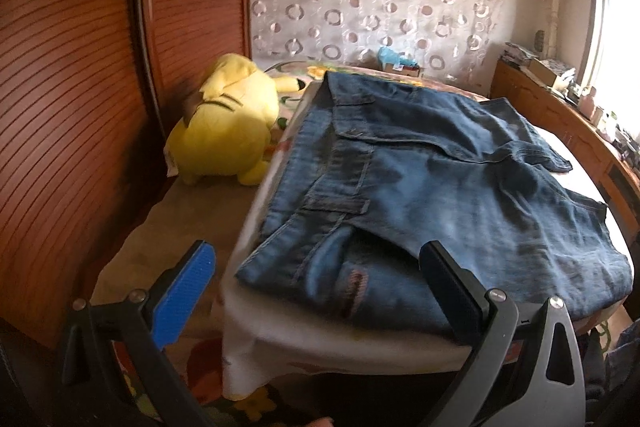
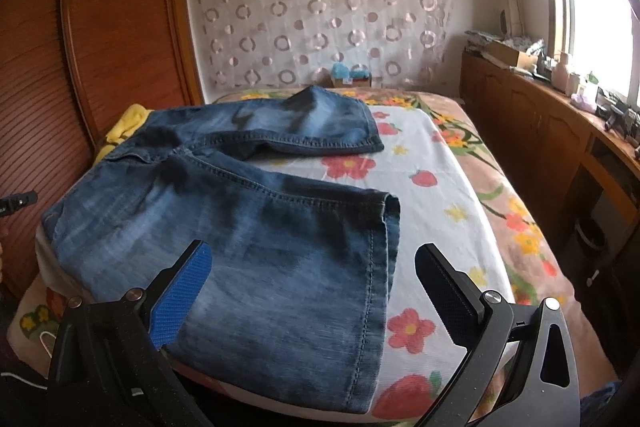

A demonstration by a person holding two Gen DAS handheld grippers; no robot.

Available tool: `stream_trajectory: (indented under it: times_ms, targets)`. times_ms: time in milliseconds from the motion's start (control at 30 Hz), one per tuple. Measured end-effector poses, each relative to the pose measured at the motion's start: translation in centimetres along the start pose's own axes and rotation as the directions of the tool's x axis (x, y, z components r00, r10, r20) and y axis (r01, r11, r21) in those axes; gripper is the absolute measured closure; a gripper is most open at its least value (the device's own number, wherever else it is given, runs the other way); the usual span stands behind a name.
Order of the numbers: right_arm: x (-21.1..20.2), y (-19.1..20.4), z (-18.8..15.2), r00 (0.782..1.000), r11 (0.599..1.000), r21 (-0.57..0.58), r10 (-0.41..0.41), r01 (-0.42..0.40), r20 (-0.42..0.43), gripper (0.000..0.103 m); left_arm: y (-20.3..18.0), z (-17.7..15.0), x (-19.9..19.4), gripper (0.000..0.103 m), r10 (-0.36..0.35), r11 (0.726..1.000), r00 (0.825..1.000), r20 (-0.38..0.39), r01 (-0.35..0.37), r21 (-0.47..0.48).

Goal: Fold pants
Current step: 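Lower the right tool to the jeans leg hem and close on it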

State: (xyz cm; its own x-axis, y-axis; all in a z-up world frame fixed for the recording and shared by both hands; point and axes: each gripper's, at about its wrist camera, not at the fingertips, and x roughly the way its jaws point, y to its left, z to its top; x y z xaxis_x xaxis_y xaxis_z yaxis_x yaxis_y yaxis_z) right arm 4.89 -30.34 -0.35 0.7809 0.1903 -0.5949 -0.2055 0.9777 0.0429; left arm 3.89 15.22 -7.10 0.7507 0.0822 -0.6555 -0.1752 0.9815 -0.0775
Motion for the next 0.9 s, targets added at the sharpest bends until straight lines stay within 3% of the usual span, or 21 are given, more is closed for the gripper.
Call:
stream_trajectory:
  times_ms: [367,567,900]
  targets:
    - [0.0,-1.2,-1.0,0.999,1.000,0.005,0.001,0.000,-0.035,0.001,3.2,-2.0,2.4,0.016,0.011,0.999,0.997,-0.078,-0.015,-0.052]
    - [0.0,-1.7,-1.7,0.998,1.000,0.001,0.007,-0.007,-0.068,0.002,4.0,-2.5,3.8,0.038,-0.009,0.998,0.994,-0.111,0.002,-0.070]
    - [0.9,-1.9,-3.2,0.988,0.999,-0.032,0.007,-0.012,-0.155,0.012,3.7,-2.9,4.2,0.039,0.015,0.999,0.994,-0.110,-0.020,-0.041]
